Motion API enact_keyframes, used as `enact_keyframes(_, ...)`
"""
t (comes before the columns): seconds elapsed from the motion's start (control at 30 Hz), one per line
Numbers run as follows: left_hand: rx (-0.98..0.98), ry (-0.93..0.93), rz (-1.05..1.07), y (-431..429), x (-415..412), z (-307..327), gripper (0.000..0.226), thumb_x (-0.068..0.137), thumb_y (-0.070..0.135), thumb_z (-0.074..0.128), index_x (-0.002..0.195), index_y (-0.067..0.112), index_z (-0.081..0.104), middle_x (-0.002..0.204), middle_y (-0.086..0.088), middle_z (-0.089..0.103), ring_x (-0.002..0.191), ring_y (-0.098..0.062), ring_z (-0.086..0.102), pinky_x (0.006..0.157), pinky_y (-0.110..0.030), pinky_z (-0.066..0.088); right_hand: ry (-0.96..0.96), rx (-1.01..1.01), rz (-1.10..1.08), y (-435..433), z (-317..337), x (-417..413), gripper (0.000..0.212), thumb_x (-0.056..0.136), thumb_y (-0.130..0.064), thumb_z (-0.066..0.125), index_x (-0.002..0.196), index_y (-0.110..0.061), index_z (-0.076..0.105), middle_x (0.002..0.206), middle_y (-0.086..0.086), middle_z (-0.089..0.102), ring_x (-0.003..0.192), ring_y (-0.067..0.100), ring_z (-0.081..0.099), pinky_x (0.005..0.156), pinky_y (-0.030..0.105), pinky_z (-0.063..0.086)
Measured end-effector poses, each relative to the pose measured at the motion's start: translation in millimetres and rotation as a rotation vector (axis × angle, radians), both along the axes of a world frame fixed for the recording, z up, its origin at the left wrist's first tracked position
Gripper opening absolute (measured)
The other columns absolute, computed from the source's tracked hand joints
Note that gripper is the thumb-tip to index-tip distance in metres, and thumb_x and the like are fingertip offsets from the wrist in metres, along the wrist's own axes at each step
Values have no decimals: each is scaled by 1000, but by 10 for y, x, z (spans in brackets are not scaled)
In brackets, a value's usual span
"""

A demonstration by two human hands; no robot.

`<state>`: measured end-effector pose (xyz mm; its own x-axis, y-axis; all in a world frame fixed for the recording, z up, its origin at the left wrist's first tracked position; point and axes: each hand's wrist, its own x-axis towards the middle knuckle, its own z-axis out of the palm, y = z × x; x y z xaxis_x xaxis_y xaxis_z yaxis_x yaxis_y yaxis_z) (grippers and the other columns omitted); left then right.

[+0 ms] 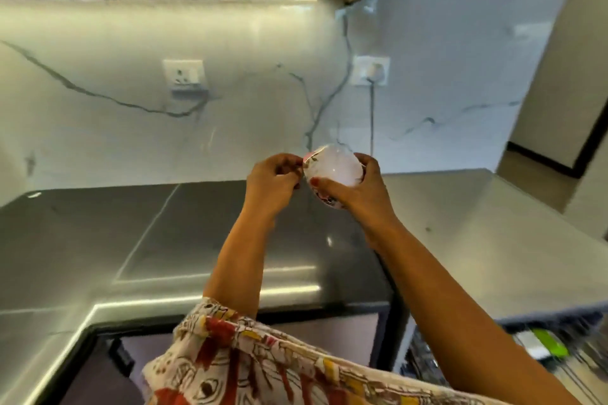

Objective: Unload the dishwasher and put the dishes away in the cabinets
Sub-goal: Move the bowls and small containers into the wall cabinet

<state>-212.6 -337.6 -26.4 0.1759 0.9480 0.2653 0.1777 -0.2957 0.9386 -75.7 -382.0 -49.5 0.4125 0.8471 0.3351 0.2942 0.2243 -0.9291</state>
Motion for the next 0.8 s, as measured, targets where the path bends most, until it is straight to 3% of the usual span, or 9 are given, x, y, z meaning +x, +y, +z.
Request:
enact_keyframes(0.13,253,107,177,667,-306,477,18,83,10,60,87,25,68,82,7,66,80,-13,63,73,-25,49,-34,100,33,746,461,-325,82,67,-31,83,133,-24,35,118,-9,44,108,13,48,93,33,51)
enact_keyframes(0.27,440,97,278,1396,-487,1006,19,89,13,58,84,30,64,86,14,62,80,-5,57,63,4,35,-75,245,60,1457,976,-505,89,64,-36,83,137,-21,35,127,-6,47,113,14,49,100,40,48)
enact_keyframes(0.3,504,83,294,1590,-524,1164,19,89,13,58,85,29,66,87,14,63,79,-5,56,62,4,35,-82,292,72,1636,1138,-538,89,64,-35,83,138,-21,35,125,-8,47,112,11,49,100,39,48)
enact_keyframes(0.43,763,90,332,2095,-578,1725,17,88,12,58,91,22,71,89,15,64,76,-8,57,72,-19,44,-87,444,84,2089,1708,-533,76,61,-27,87,124,-29,43,107,-21,53,97,0,56,86,28,53)
enact_keyframes(0.57,979,62,358,2459,-444,2360,18,88,14,55,88,24,69,94,11,68,72,-9,57,68,-23,47,-103,580,68,2353,2374,-313,74,59,-21,88,115,-33,42,99,-23,52,87,-6,53,61,7,49)
enact_keyframes(0.7,1072,114,378,2788,-215,2901,21,90,14,51,90,23,70,94,9,67,76,-8,56,64,-15,42,-232,661,-24,2564,3113,41,74,66,-29,83,124,-28,38,103,-16,50,90,0,51,74,16,48)
enact_keyframes(0.8,987,205,379,3084,-16,3161,24,92,13,48,92,24,70,102,2,69,89,-17,64,73,-28,52,-333,616,-105,2893,3611,320,81,66,-36,83,130,-21,36,117,-3,50,104,15,53,81,25,50)
